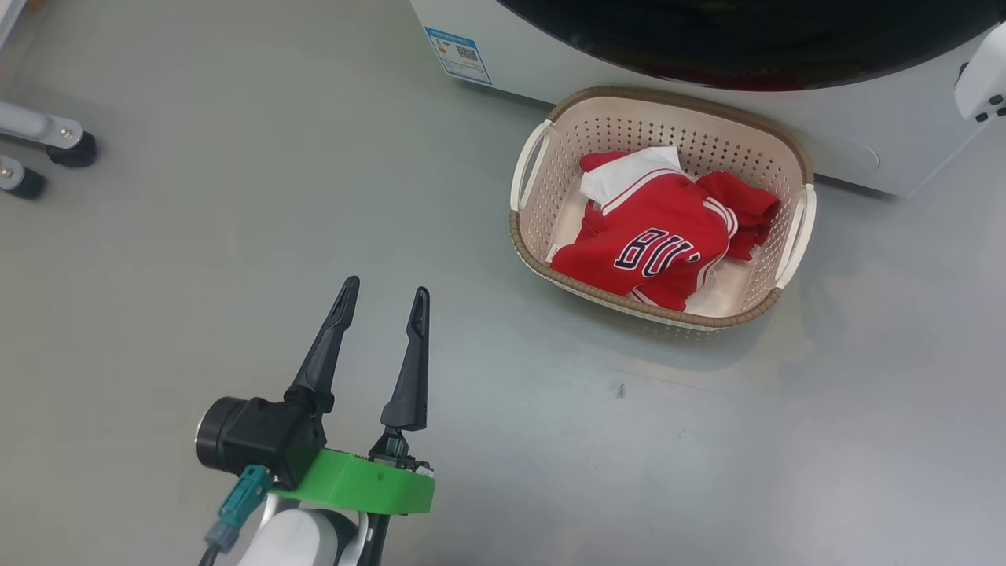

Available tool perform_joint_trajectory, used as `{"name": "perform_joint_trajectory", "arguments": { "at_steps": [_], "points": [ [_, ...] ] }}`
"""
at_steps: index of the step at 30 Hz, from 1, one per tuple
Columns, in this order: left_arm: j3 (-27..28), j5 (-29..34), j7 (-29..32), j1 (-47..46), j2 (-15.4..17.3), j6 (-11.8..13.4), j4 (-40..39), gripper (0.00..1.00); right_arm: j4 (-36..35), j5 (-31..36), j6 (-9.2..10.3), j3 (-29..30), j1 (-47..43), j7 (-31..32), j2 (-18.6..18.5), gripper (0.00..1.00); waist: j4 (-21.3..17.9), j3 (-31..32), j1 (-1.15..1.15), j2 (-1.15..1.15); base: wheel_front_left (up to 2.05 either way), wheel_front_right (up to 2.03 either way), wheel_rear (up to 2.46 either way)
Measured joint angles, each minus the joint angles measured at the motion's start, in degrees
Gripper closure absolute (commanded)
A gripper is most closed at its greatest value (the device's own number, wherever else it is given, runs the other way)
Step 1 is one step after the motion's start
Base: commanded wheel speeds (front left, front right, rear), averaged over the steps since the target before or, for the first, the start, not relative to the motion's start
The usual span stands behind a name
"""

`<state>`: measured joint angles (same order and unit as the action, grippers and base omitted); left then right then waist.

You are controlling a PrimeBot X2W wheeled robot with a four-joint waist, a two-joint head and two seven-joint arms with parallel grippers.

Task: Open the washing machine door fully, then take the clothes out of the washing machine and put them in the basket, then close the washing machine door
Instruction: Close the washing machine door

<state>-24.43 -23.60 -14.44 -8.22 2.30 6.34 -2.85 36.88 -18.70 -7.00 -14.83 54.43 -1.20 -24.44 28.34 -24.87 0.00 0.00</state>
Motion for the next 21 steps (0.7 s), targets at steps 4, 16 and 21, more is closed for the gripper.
{"name": "perform_joint_trajectory", "arguments": {
  "at_steps": [4, 16, 21],
  "points": [
    [-0.1, -0.2, 0.0, -0.1, 0.0, 0.0, -0.4, 0.00, 0.7, 0.5, -0.10, -0.6, 0.5, -0.2, 0.0, 1.00, 0.0, -0.1, 0.00, 0.00, 0.00, 0.00, 0.00],
    [1.0, 0.1, 0.0, -0.3, 0.0, 0.0, 0.1, 0.00, 1.0, -1.3, -0.15, -3.3, -2.3, -5.1, 2.4, 1.00, -1.3, 1.2, 0.00, 0.00, 0.00, 0.00, 0.00],
    [1.7, 1.1, 0.0, -0.3, 0.0, 0.0, 0.9, 0.00, 0.4, -2.8, -0.15, -4.2, -5.8, -7.5, 4.1, 1.00, -2.5, 2.3, 0.00, 0.00, 0.00, 0.00, 0.00]
  ]
}}
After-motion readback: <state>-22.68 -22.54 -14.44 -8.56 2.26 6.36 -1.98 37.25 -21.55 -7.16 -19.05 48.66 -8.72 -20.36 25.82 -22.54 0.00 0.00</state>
